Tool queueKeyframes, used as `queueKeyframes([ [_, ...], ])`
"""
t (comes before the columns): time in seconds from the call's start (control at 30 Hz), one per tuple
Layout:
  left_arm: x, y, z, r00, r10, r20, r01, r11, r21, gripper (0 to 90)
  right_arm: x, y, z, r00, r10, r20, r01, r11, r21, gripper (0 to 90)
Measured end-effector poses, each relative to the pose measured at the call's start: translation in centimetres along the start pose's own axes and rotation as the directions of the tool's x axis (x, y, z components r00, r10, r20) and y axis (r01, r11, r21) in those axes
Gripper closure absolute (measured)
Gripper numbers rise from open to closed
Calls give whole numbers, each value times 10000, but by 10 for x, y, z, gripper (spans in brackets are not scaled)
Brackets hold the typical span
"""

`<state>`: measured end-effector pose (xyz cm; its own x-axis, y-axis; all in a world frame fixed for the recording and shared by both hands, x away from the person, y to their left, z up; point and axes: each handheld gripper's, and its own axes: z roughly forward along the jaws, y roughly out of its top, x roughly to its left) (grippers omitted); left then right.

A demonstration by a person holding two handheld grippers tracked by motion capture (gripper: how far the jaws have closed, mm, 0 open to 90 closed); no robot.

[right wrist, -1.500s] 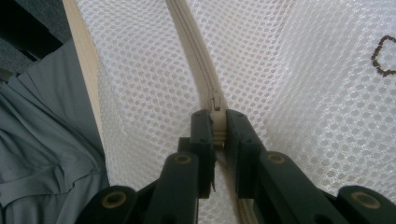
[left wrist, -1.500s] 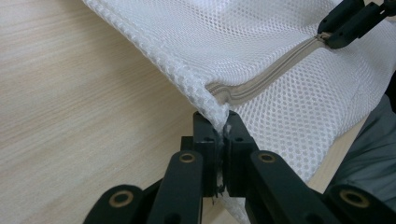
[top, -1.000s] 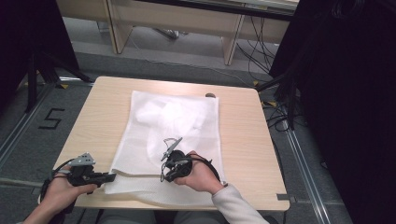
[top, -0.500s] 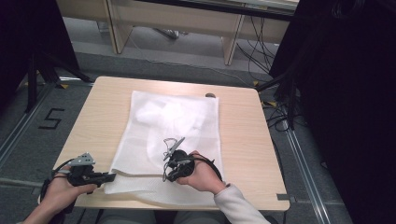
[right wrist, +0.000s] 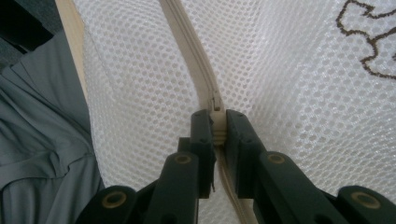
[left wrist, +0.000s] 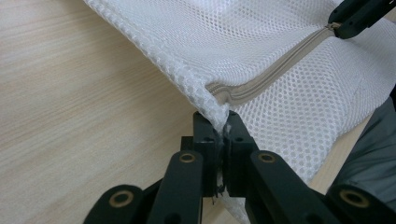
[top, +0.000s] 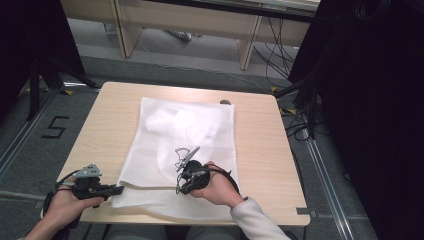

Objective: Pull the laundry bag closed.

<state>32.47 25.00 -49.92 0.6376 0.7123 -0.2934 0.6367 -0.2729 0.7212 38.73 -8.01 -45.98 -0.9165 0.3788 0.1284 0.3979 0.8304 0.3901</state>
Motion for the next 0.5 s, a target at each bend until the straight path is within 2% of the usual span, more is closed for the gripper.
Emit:
queueKeyframes([
  [0.13,0,0,0,10000,-9,-1,9,10000,-15,855,0,0,-1,10000,17,23,-17,10000,-12,825],
  [0.2,0,0,0,10000,-13,-21,13,10000,-25,855,0,-1,-1,9998,137,-175,-138,9999,-66,826],
  [0.33,0,0,0,10000,-50,2,50,10000,-56,855,-1,-1,-2,10000,22,-24,-22,10000,16,826],
  [0.4,0,0,0,10000,16,-17,-16,10000,-14,856,-1,-2,-2,9997,210,-135,-211,9998,-20,825],
  [0.5,0,0,0,10000,-16,4,16,10000,-24,855,-2,-3,-3,9996,212,-171,-212,9998,-40,826],
])
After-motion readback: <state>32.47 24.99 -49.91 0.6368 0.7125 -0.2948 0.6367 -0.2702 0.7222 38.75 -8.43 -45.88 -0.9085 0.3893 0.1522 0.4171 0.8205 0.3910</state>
